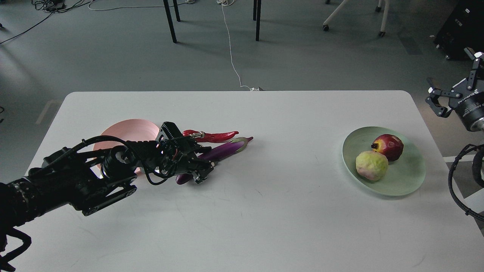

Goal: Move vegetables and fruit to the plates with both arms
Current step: 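Reach the left gripper down and grasp the purple eggplant, then carry the eggplant onto the pink plate and release it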

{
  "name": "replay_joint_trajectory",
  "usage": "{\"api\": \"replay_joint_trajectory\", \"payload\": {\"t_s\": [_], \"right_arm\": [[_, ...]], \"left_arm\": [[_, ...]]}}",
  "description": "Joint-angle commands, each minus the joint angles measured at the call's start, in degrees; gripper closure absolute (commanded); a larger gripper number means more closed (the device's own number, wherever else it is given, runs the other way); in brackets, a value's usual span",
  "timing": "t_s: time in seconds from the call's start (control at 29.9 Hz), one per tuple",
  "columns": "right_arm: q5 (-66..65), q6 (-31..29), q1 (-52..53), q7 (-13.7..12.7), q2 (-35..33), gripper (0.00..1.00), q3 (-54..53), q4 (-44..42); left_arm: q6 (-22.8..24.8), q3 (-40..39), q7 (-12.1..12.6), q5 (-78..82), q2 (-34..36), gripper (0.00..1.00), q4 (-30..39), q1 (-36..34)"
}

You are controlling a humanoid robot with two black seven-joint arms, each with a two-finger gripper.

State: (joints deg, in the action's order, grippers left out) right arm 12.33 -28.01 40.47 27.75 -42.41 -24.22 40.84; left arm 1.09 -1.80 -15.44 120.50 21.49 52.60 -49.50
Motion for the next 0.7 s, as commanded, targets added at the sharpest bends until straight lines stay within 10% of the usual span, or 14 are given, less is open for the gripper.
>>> {"api": "replay_joint_trajectory", "payload": {"t_s": [0.0, 0.2, 0.43, 0.67], "right_arm": [[0.0, 0.0, 0.1, -0.1, -0.1, 0.01, -0.1, 0.0], [0.0, 0.0, 0.6, 0.0, -0.1, 0.01, -0.3, 0.0], [-0.2, 0.0, 0.8, -0.1, -0.2, 0.01, -1.9, -0.1], [-0.2, 0.0, 1.5, -0.1, 0.0, 0.01, -1.9, 0.0]], "left_arm": [[-0.9, -0.1, -0.4, -0.3, 0.1, 0.76, -1.7, 1.0], [-2.2, -1.2, -3.1, -3.7, 2.5, 0.85, 2.2, 0.3], [-2.1, -3.6, -3.8, -13.3, 22.0, 0.85, 17.6, -2.4], [-2.1, -2.9, -4.3, -18.2, 29.8, 0.82, 11.6, -1.4]]}}
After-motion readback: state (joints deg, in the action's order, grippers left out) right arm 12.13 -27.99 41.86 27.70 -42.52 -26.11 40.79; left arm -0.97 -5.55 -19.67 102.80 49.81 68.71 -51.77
